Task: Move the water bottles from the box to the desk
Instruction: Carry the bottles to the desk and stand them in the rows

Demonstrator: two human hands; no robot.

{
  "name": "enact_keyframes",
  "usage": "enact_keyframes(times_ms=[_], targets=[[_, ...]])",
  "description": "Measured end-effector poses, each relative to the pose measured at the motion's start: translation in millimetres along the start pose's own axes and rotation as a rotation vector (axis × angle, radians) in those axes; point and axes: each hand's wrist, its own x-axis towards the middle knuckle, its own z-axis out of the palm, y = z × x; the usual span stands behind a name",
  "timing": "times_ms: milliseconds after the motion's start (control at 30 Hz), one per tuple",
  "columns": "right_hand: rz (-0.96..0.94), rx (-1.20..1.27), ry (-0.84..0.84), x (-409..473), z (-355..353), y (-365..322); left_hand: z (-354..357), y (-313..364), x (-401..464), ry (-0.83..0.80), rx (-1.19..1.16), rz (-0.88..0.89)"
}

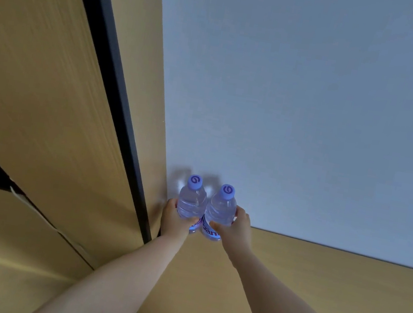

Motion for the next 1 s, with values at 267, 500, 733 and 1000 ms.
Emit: enact_keyframes(times_ms=[267,500,733,1000], targets=[[-0.008,-0.020,0.015,13,9,9,4,-7,6,0.034,0.023,0.020],[0.013,-0.073,-0.004,12,11,7,-2,5,5,-0.099,-0.004,0.014],[0.047,-0.134,0.022,-12,17,14,-11,-13,-20,-0.163,0.065,-0.052],[-0.011,-0.348,-0.149,-67,25,30,-58,-59,-80,-0.099,0.200,-0.252]])
